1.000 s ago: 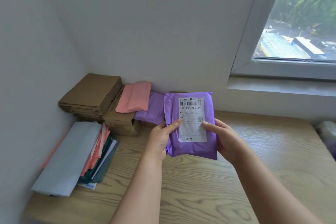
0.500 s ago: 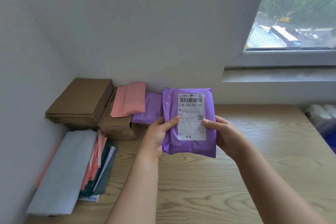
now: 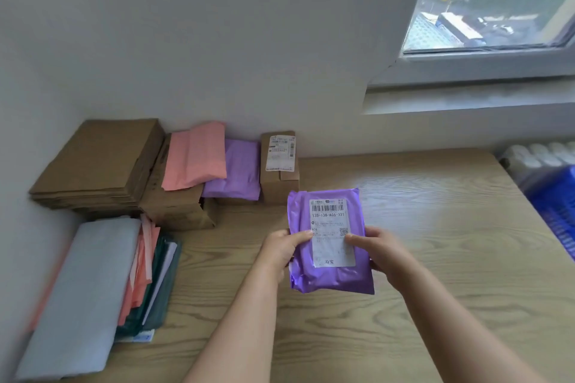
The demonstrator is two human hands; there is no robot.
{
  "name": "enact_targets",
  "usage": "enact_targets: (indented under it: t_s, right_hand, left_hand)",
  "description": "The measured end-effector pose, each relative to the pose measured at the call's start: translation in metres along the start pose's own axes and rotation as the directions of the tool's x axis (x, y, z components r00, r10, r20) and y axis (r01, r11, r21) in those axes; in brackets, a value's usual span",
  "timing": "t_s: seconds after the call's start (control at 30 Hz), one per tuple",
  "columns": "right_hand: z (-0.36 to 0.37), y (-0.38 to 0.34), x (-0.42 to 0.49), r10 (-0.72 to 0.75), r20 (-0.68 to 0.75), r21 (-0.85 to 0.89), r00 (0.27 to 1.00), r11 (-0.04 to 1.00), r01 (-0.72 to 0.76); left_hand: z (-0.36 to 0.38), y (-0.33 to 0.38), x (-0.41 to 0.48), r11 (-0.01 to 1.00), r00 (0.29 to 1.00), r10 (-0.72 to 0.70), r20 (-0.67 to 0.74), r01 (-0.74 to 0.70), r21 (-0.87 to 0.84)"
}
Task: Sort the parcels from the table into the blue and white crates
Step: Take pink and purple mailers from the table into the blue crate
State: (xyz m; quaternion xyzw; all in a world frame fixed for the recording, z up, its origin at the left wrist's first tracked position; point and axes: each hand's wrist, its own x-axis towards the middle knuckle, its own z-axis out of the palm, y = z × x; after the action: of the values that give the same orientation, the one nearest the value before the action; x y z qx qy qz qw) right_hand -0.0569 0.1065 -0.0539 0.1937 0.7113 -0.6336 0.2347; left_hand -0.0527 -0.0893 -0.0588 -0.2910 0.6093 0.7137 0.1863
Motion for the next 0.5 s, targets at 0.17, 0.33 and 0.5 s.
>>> enact_targets:
  t_s: [0.17, 0.33, 0.5]
  right_hand:
    - [0.0, 0.057, 0.016, 0.097, -0.043, -0.188, 0.994, 0.977, -0.103]
    - [0.009, 0.079, 0.026, 0.15, -0.029, -0.363, 0.988, 0.92, -0.15]
    - [0.016, 0.068, 0.029, 0.118, -0.093, -0.501, 0.989, 0.852, -0.149]
  left_hand:
    - [-0.001, -0.055, 0.018, 0.979, 0.991, -0.12, -0.057, 0.127, 0.161]
    - [0.0, -0.073, 0.025, 0.945, 0.988, -0.156, -0.012, 0.153, 0.29]
    - [-0.009, -0.063, 0.035, 0.926, 0.972, -0.09, -0.218, 0.163, 0.342]
